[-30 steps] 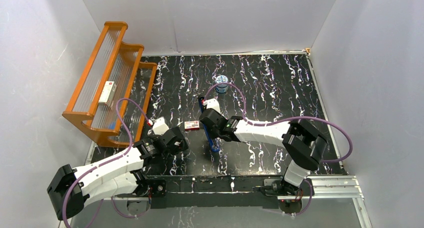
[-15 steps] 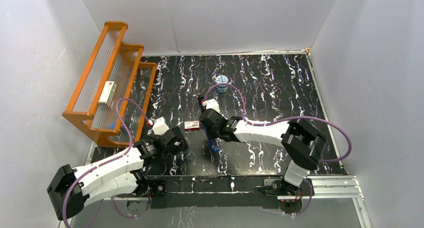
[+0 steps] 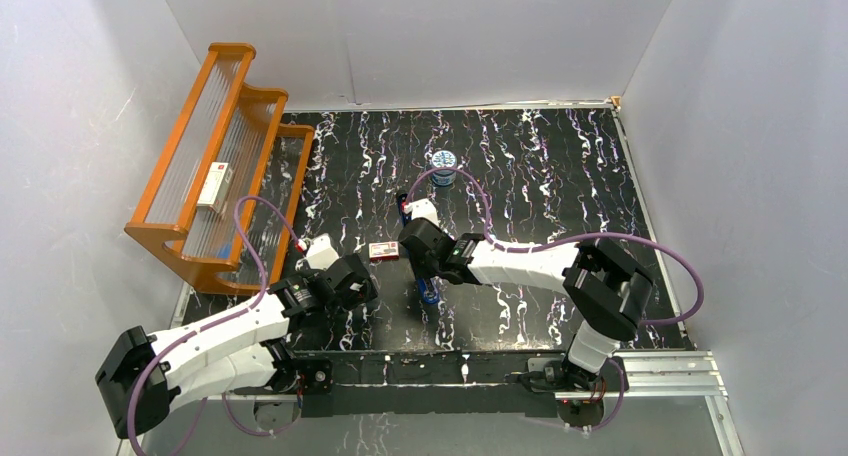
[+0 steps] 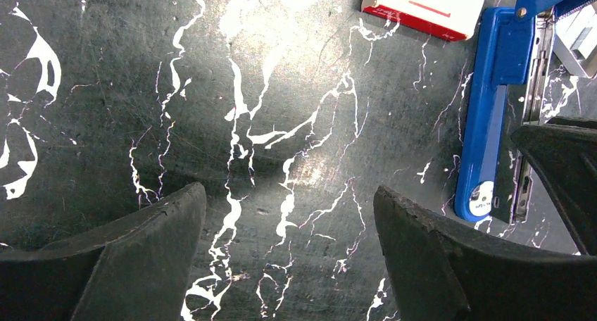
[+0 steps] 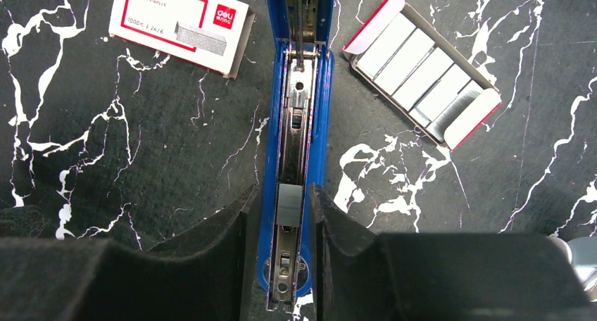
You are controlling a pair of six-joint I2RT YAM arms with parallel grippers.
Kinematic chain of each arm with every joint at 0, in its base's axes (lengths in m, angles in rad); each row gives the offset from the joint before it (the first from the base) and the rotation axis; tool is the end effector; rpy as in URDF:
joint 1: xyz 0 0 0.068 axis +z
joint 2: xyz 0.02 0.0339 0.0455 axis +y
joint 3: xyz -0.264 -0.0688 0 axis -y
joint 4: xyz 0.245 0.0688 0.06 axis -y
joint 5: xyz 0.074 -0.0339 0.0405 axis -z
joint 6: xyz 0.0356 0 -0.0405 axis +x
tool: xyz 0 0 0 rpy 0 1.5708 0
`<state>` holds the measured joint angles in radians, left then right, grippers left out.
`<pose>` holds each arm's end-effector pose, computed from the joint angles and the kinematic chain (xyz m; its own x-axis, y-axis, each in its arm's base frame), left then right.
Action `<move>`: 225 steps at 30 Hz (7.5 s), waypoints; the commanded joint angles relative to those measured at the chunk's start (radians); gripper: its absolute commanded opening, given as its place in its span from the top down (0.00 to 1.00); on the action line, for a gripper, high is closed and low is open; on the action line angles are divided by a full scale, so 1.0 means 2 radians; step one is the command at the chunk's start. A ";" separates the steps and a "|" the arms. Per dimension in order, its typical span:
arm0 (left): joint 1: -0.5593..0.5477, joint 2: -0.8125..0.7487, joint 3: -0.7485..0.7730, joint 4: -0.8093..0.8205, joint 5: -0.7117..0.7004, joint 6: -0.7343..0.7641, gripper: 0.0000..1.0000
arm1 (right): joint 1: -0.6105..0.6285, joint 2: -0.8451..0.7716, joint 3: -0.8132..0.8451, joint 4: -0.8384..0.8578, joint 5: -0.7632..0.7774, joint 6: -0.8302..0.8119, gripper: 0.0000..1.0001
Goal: Load the staples into the stapler
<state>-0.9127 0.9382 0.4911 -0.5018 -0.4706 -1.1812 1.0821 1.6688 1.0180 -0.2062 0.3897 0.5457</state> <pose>0.1182 -0.1265 0.1887 -0.6917 -0.4534 -0.5622 -0.2534 0.8813 -0.3989 0.1749 0.3001 0.1947 -0.6666 -0.2311 -0.7087 -0.4141 0.9053 0.0943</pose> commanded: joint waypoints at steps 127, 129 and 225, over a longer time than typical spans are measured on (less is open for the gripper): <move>0.002 0.016 -0.005 0.027 0.006 -0.003 0.14 | -0.113 0.135 0.174 -0.164 0.017 0.036 0.62; 0.002 0.016 -0.005 0.028 0.006 -0.004 0.14 | -0.113 0.135 0.174 -0.162 0.018 0.037 0.64; 0.002 0.043 0.004 0.041 0.016 0.010 0.15 | -0.039 0.016 -0.001 -0.183 -0.017 0.094 0.67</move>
<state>-0.9127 1.0203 0.4831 -0.4179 -0.4171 -1.1706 1.0100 1.6932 1.0222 -0.5781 0.3275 0.7296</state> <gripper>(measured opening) 0.856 0.302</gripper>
